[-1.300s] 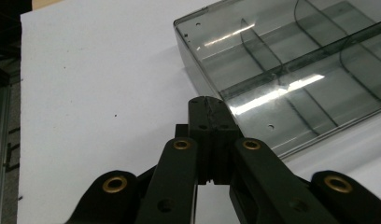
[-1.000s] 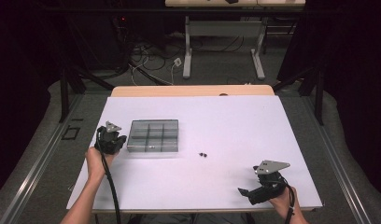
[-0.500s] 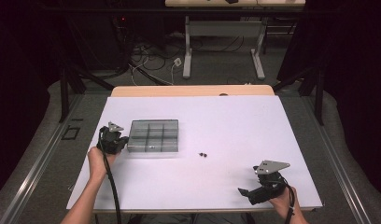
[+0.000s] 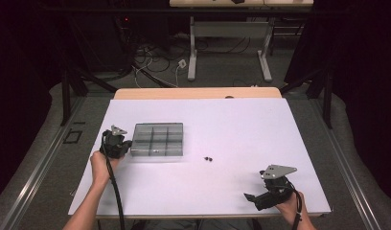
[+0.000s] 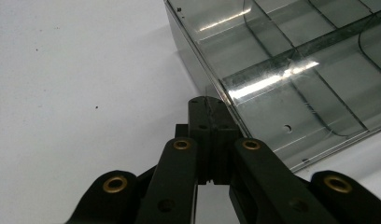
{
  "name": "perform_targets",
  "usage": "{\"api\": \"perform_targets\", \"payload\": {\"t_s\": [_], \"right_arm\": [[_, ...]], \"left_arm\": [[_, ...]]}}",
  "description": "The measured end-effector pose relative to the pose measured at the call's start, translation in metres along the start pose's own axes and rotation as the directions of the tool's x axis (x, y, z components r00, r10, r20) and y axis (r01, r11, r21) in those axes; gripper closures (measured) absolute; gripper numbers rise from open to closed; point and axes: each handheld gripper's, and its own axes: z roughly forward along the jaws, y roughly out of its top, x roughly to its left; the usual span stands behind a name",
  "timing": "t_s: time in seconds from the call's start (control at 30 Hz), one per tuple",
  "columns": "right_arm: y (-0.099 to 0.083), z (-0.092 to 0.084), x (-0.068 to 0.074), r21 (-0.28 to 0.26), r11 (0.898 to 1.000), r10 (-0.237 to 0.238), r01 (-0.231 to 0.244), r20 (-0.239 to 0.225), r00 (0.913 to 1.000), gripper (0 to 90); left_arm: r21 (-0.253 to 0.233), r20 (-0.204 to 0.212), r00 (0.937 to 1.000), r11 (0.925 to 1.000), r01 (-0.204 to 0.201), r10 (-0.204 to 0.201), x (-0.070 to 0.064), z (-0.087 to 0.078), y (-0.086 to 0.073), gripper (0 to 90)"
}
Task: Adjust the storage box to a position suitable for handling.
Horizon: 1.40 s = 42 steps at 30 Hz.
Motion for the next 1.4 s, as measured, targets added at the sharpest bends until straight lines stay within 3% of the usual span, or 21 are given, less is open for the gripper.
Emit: {"api": "perform_targets", "payload": {"t_s": [0.67,1.1,1.4], "right_arm": [[0.000,0.001,0.000,0.004,1.000,0.003,-0.003,-0.001,1.0000,0.0],[0.000,0.001,-0.001,0.006,1.000,-0.004,0.004,-0.007,1.0000,0.0],[0.000,0.002,0.000,0.000,1.000,-0.002,0.002,-0.007,1.0000,0.0]], "left_arm": [[-0.013,0.020,0.9998,0.9999,-0.010,0.010,-0.007,0.003,0.003,89.8],[-0.001,0.037,0.9988,0.9995,-0.031,0.031,-0.019,0.010,0.010,89.8],[-0.021,0.049,0.9983,0.9993,-0.032,0.033,-0.023,0.014,0.013,89.8]]}}
